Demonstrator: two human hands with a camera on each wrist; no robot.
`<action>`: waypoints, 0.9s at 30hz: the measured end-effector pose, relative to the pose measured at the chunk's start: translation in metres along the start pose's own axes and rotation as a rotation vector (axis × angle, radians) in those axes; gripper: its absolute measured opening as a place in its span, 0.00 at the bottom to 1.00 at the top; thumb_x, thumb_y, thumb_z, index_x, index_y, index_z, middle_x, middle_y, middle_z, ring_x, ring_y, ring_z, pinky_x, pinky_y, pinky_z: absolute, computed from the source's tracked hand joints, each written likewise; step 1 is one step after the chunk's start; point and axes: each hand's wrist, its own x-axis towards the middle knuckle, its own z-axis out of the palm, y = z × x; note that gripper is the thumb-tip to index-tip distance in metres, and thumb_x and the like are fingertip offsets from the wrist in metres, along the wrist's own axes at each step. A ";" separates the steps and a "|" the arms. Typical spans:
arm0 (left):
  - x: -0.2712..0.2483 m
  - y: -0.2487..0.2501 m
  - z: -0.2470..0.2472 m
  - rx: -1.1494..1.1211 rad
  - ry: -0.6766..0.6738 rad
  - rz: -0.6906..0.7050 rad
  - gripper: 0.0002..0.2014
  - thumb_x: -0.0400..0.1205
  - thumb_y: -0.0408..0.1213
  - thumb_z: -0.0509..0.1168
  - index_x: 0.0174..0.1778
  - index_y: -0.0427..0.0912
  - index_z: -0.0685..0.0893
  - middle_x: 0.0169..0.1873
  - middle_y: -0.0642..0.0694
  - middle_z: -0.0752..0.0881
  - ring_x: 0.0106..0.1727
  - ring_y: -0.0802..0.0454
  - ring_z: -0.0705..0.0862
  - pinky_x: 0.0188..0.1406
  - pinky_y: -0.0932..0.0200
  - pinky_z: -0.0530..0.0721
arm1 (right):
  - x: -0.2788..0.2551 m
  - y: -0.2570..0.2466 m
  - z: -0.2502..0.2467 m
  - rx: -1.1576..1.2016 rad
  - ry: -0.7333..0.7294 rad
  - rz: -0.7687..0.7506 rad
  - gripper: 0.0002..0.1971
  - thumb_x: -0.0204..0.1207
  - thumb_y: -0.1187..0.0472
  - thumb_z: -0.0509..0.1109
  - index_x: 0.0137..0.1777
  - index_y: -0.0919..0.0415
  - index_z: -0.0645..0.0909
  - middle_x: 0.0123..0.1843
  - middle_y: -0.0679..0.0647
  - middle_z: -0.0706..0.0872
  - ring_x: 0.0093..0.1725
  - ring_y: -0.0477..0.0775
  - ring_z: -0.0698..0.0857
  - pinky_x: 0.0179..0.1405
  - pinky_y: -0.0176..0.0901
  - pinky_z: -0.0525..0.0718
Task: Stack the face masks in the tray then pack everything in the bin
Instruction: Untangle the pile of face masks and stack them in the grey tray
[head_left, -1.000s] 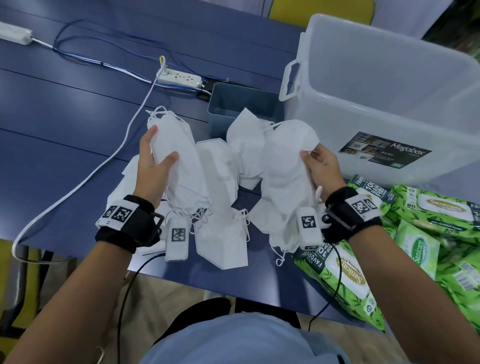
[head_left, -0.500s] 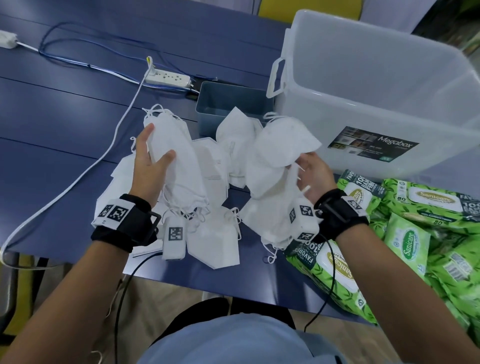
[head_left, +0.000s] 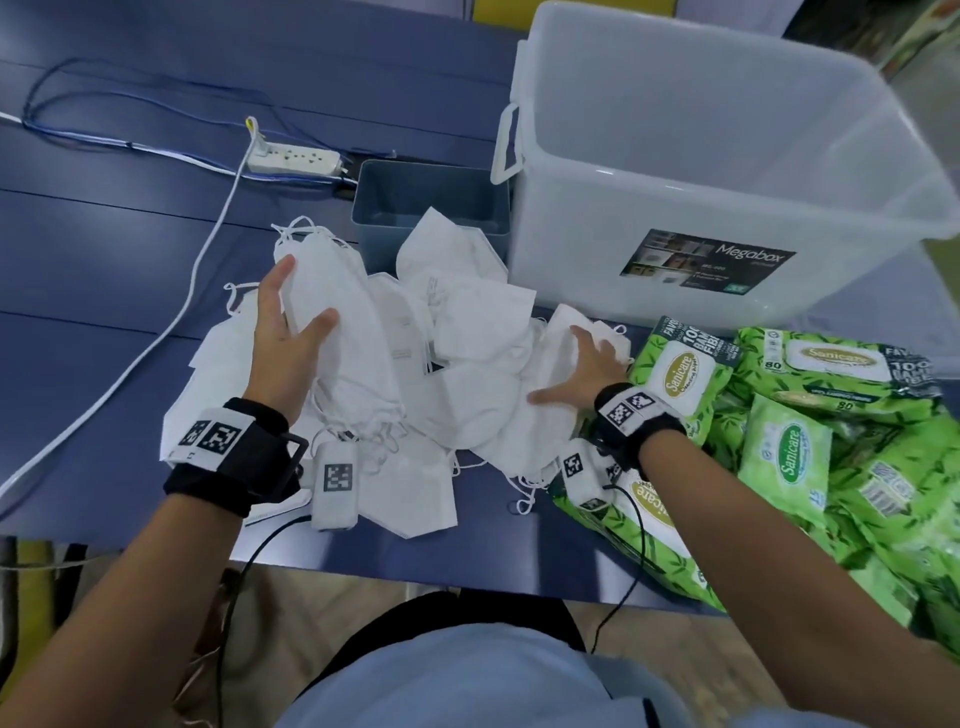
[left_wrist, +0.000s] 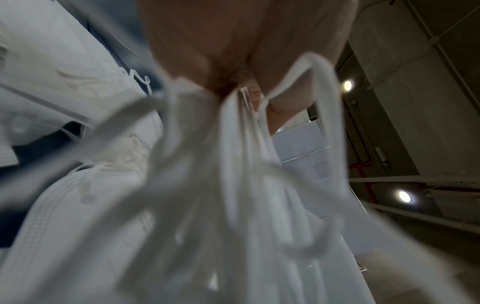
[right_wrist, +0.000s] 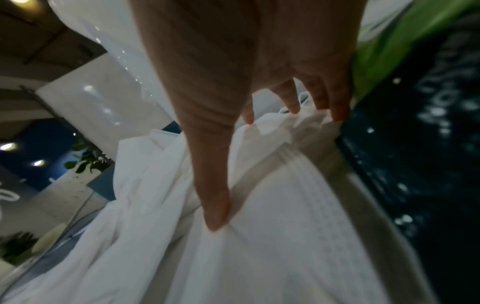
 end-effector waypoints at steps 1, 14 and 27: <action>0.000 -0.001 0.000 -0.001 -0.004 -0.003 0.29 0.81 0.31 0.64 0.77 0.55 0.64 0.73 0.52 0.71 0.73 0.52 0.73 0.75 0.46 0.72 | 0.002 -0.003 -0.001 -0.069 -0.023 0.004 0.65 0.53 0.36 0.83 0.83 0.46 0.44 0.83 0.65 0.54 0.81 0.67 0.57 0.79 0.62 0.58; 0.007 0.001 -0.006 0.013 0.006 0.024 0.29 0.82 0.31 0.64 0.76 0.57 0.65 0.73 0.52 0.73 0.72 0.52 0.75 0.74 0.48 0.73 | -0.050 -0.058 -0.006 0.355 0.144 -0.380 0.40 0.70 0.64 0.72 0.80 0.47 0.59 0.63 0.61 0.82 0.59 0.67 0.82 0.54 0.47 0.79; 0.019 0.007 0.008 0.004 -0.017 0.074 0.29 0.84 0.27 0.61 0.79 0.49 0.62 0.70 0.54 0.71 0.68 0.59 0.75 0.64 0.69 0.76 | -0.081 -0.063 0.062 -0.346 -0.052 -0.547 0.39 0.77 0.47 0.67 0.83 0.52 0.52 0.83 0.62 0.53 0.79 0.65 0.59 0.72 0.62 0.66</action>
